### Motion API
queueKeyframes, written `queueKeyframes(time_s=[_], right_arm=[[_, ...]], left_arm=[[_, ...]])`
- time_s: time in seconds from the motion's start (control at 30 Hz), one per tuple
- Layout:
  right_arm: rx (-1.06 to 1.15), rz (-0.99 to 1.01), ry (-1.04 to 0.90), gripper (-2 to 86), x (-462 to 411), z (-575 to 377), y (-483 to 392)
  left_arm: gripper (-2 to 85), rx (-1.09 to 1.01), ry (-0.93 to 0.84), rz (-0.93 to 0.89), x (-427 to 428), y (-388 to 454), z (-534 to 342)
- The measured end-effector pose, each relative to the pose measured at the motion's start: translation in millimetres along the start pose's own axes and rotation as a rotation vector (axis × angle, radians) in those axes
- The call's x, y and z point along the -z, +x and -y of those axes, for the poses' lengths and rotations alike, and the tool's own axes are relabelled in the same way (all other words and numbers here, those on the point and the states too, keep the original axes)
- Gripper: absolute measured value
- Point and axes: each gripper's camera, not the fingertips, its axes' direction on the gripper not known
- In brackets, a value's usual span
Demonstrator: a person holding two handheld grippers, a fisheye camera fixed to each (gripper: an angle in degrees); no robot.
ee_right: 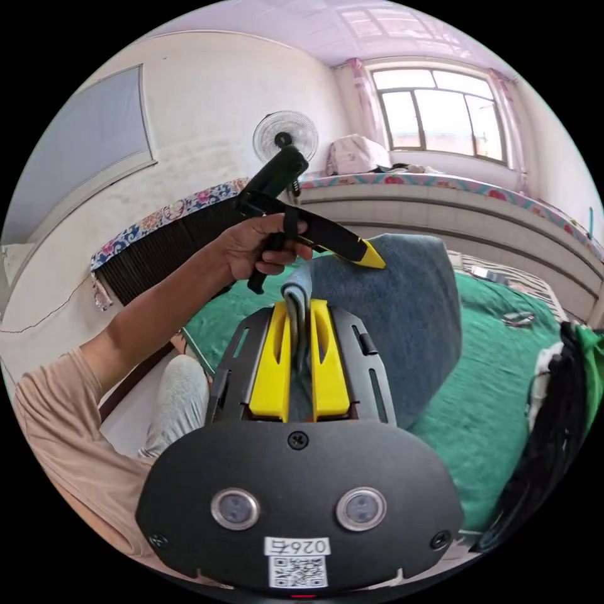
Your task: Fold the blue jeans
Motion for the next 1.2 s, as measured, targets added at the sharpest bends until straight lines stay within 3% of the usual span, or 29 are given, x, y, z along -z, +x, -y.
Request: queueKeyframes(time_s=[0.1,0.23,0.33,0.47,0.63,0.7,0.8,0.83,0.87,0.9,0.97,1.03,1.13,1.2], right_arm=[[0.079,0.125,-0.13,0.6,-57.5,39.3,-6.3],[0.077,0.025,-0.17,-0.7,-89.6,62.8,16.0],[0.013,-0.021,-0.276,-0.9,-121.1,72.1,51.6],[-0.07,0.157,-0.508,-0.9,-177.9,84.9,89.0],[-0.089,0.211,-0.65,-0.9,-218.5,98.0,106.2],[-0.084,0.225,-0.645,-0.9,-217.8,111.0,108.8],[-0.043,0.155,-0.633,-0.9,-216.3,129.8,107.0],[-0.027,0.15,-0.652,-0.9,-220.0,135.2,106.1],[-0.021,0.153,-0.665,-0.9,-223.6,140.1,106.1],[-0.023,0.163,-0.662,-0.9,-224.2,142.7,106.5],[-0.045,0.186,-0.656,-0.9,-220.7,153.1,107.3],[-0.014,0.177,-0.626,-0.9,-212.7,160.3,100.9],[0.03,0.112,-0.559,-0.9,-203.6,169.8,89.7],[0.032,0.065,-0.557,-0.9,-208.2,172.2,87.3]], left_arm=[[0.5,0.139,-0.01,0.159,35.6,-66.1,-46.1],[0.6,0.363,-0.026,0.213,44.5,-156.9,-109.9],[0.9,0.421,0.111,0.055,48.2,-193.5,-143.0],[1.4,0.471,0.251,-0.067,70.3,-212.3,-171.2],[-0.6,0.432,0.569,0.106,128.7,-165.3,-197.2],[-0.8,0.364,0.514,0.229,125.2,-136.7,-180.0],[-0.9,0.193,0.238,0.46,73.2,-103.8,-135.3],[-0.9,0.173,0.025,0.655,37.4,-109.2,-123.5],[-0.9,0.162,-0.105,0.693,11.1,-123.3,-122.9],[-0.8,0.175,-0.04,0.681,16.2,-123.8,-126.5],[-0.9,0.381,0.06,0.471,46.2,-142.4,-141.5],[-0.9,0.453,0.183,0.434,66.6,-136.8,-158.1],[-1.0,0.377,0.377,0.427,86.3,-102.6,-162.8],[-1.0,0.323,0.387,0.399,84.0,-92.0,-147.8]])
